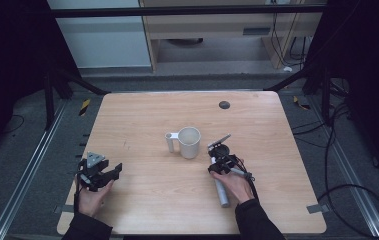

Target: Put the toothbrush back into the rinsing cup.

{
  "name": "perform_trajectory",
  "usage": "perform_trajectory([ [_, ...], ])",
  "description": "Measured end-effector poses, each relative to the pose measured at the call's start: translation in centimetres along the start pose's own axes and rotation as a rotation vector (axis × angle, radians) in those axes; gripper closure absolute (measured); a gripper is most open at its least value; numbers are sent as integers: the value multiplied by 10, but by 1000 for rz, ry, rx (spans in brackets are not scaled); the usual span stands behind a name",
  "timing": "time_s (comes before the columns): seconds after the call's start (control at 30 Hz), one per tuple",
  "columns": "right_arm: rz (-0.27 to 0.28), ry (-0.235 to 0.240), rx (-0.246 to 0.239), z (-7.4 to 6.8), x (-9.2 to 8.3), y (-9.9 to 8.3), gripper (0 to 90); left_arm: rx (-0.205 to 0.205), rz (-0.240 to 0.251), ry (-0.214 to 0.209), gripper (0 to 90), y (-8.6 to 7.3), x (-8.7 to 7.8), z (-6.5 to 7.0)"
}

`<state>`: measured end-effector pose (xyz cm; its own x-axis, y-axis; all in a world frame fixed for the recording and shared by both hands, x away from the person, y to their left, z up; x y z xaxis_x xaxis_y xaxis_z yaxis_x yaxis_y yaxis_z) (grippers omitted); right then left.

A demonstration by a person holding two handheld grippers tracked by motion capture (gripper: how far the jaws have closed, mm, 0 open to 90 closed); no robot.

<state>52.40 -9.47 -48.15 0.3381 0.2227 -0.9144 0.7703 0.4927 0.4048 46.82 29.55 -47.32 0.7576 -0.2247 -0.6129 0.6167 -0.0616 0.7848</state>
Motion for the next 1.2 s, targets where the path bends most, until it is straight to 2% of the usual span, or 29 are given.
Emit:
perform_trajectory([
  [0.43,-31,-33,-16,-6,0,3,668,1,-1,-2,432,0,0,0],
  [0.7,-40,-27,-12,-5,-1,3,674,-1,-1,-3,435,0,0,0],
  [1.1,4,-14,13,7,-20,-4,677,-1,-1,-2,437,0,0,0],
  [1.2,35,-16,14,10,-27,-6,678,-1,-1,-2,437,0,0,0],
])
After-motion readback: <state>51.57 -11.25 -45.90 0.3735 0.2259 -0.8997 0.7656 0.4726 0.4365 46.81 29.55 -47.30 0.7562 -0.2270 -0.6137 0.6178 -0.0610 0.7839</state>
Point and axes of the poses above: each handheld gripper's, and its own axes: x roughly forward along the jaws, y roughly out of its top, z roughly to its right, the point moved 1 cm from there along x, roughly forward along the jaws, and after that the axes turned 7 degrees about -x, right-handed, at the moved point
